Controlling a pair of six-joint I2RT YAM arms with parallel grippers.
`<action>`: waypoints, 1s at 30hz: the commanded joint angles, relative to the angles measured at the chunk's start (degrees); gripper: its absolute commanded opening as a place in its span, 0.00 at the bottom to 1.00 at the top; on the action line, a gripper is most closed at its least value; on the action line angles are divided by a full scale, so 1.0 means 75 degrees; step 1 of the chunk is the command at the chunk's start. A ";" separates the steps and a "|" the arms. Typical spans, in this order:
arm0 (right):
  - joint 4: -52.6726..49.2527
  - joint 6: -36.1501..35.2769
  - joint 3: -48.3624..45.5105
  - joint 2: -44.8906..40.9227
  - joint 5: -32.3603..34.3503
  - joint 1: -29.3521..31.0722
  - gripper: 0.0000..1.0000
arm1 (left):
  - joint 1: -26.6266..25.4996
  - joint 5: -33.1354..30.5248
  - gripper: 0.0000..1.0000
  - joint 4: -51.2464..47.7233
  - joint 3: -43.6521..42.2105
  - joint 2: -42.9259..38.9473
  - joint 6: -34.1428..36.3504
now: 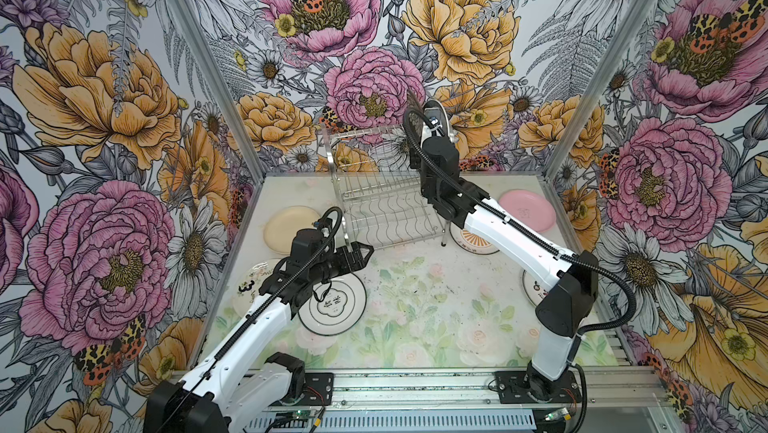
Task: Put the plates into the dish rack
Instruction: 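Lower the dark square plate into the rack slot beside the standing plate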
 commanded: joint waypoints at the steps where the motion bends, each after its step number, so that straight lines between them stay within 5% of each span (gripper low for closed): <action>1: 0.0315 0.0041 -0.0029 -0.0511 0.0133 0.0071 0.24 | 0.0070 0.0116 0.96 0.0018 -0.0019 0.0002 0.0150; 11: 0.0268 -0.0004 -0.0227 -0.0860 0.0155 0.0148 0.30 | 0.0060 0.0079 0.97 0.0006 -0.0124 -0.0198 0.0091; 21: -0.0008 0.0072 -0.0547 -0.1414 0.0163 0.0468 0.52 | 0.0020 -0.0133 0.97 -0.0151 -0.0185 -0.0457 0.0075; 30: -0.0239 0.0274 -0.1154 -0.2076 0.0362 0.0935 0.58 | 0.0012 -0.0630 0.96 -0.0772 -0.0132 -0.0748 0.0142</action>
